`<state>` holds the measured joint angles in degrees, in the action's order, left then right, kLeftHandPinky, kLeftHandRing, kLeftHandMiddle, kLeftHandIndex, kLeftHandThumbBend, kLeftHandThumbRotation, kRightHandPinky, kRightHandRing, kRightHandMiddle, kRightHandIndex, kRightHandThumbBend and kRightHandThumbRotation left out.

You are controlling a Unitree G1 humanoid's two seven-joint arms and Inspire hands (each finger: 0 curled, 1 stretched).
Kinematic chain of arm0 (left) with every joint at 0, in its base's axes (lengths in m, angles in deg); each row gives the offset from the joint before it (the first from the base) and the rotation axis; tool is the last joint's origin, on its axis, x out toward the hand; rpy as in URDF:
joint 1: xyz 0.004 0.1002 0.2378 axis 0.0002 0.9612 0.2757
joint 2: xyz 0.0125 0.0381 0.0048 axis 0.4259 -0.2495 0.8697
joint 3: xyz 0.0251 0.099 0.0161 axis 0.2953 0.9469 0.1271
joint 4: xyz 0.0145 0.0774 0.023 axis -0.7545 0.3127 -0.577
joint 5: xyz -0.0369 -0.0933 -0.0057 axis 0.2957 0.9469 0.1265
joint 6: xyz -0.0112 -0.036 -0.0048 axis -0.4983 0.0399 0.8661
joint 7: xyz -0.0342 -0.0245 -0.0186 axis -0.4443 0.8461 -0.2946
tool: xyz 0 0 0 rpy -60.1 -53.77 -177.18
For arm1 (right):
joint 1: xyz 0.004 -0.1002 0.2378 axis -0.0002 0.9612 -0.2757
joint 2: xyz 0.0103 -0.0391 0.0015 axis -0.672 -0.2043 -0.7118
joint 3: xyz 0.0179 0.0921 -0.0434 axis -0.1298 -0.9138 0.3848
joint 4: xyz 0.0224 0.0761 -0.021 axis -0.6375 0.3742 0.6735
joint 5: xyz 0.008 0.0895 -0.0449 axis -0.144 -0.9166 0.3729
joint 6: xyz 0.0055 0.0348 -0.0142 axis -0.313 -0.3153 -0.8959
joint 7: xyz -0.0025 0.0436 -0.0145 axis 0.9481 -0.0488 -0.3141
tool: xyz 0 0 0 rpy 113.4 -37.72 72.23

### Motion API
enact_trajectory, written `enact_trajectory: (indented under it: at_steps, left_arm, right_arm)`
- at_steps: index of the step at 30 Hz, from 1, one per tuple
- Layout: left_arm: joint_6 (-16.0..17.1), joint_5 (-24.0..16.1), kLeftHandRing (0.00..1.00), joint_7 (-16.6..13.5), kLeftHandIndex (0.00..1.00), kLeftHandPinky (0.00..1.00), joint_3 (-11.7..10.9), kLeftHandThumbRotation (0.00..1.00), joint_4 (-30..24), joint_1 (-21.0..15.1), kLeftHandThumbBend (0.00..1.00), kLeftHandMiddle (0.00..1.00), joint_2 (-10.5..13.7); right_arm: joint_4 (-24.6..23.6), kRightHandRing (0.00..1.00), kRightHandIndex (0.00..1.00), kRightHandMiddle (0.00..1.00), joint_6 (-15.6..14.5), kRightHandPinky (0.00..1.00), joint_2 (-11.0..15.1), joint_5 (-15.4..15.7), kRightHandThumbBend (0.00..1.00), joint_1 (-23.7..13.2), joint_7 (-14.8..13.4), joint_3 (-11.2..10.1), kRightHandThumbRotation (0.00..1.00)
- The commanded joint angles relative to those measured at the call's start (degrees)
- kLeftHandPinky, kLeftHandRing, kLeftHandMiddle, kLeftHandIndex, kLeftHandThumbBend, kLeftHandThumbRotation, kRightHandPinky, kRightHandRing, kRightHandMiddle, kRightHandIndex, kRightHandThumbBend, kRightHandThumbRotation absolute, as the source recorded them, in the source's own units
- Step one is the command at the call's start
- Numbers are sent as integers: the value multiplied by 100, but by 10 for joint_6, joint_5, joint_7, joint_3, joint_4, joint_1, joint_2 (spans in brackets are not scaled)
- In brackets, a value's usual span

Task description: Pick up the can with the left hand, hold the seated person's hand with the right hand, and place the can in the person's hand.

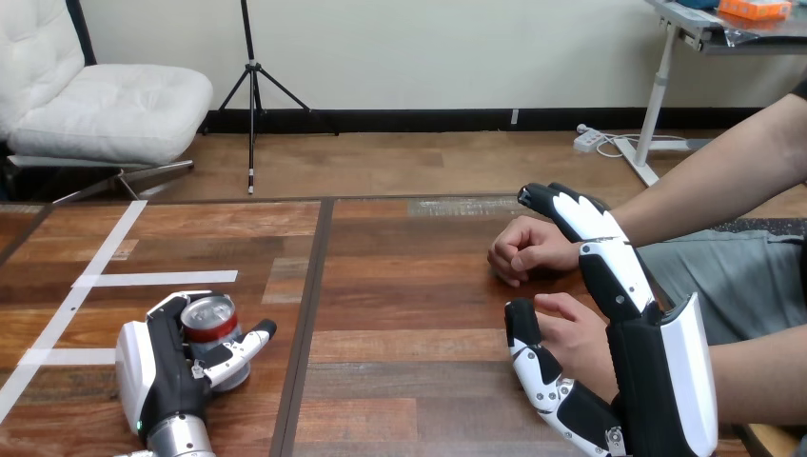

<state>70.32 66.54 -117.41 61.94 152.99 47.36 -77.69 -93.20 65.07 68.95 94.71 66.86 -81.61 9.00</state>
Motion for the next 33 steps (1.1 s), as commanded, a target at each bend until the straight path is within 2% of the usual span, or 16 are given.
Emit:
enact_trajectory:
  at_steps: [1,15,33]
  left_arm:
    - [4,-1,38,3,47,34,8,0,18,-26,76,44,10]
    - [12,3,38,15,45,33,10,0,20,-24,76,43,10]
    - [39,9,38,12,44,33,13,0,11,-16,76,44,7]
  right_arm:
    - [-27,91,85,88,-4,95,1,-4,22,-18,1,-1,10]
    - [-30,91,85,88,-7,97,-2,8,21,-16,-5,-4,12]
    - [-23,92,85,88,-1,100,3,-22,22,-18,6,4,12]
